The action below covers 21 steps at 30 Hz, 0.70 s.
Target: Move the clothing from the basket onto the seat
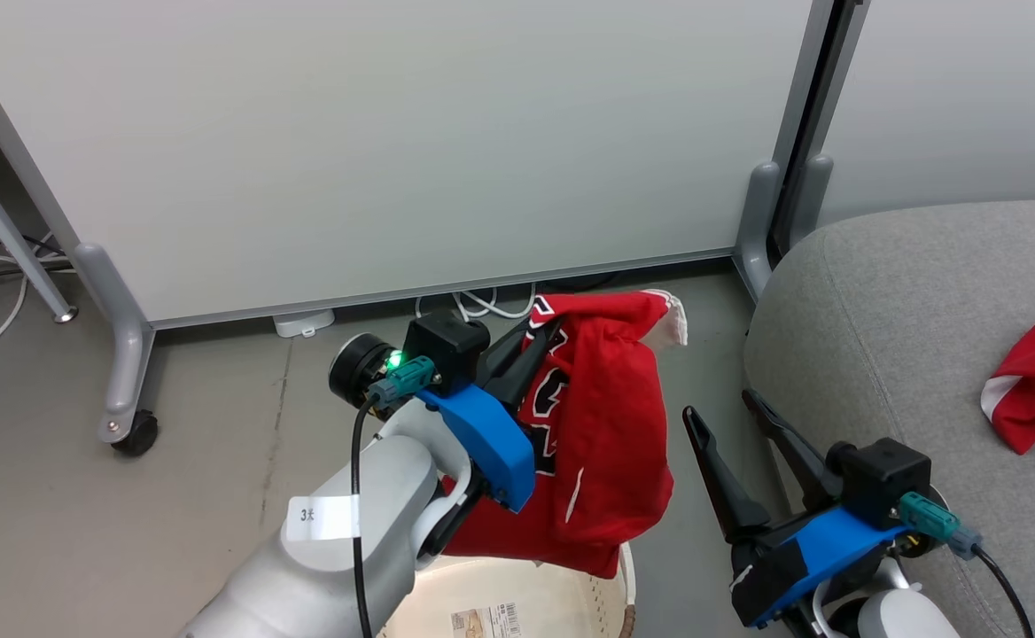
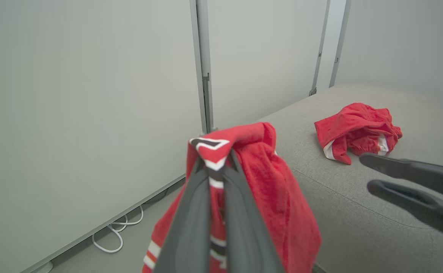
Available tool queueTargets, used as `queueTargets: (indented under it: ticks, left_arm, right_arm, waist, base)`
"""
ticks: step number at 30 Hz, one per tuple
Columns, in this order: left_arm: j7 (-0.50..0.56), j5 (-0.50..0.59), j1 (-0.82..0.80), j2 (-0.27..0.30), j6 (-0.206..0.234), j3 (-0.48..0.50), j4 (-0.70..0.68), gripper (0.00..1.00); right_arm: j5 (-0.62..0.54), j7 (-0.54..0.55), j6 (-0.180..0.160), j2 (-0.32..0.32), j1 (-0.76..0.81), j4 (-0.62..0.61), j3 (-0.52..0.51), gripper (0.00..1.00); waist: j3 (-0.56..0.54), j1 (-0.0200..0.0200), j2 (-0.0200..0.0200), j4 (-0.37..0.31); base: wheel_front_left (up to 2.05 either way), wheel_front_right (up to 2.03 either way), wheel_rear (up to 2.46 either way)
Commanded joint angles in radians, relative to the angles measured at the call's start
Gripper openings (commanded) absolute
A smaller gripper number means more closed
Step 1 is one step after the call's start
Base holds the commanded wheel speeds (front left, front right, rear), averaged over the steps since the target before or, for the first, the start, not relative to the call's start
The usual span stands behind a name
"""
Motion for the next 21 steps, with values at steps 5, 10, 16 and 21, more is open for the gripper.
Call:
queueTargets:
  ticks: [5,10,16,21]
  left_arm:
    - [-0.003,-0.022,-0.017,0.006,-0.001,-0.021,0.002,0.0]
    - [-0.003,-0.027,-0.021,0.004,-0.001,-0.025,-0.003,0.0]
    - [-0.003,-0.035,-0.017,-0.005,-0.001,-0.034,-0.01,0.0]
    - [-0.003,-0.035,-0.021,-0.009,-0.001,-0.044,-0.018,0.0]
  right_arm:
    - [0.006,0.008,0.0,0.0,0.012,0.004,0.011,1.0]
    - [0.019,0.028,0.0,-0.014,-0.02,0.023,0.043,1.0]
    - [0.058,0.054,0.0,-0.045,-0.093,0.104,0.094,1.0]
    - [0.11,0.052,0.0,-0.068,-0.163,0.186,0.144,1.0]
  waist:
    - [0.004,0.0001,-0.0001,0.002]
    - [0.011,0.0001,-0.0001,0.002]
    - [0.019,0.0001,-0.0001,0.009]
    - [0.029,0.0001,-0.0001,0.021]
  base:
    - [0.0,0.0,0.0]
    - [0.0,0.0,0.0]
    - [0.0,0.0,0.0]
    - [0.0,0.0,0.0]
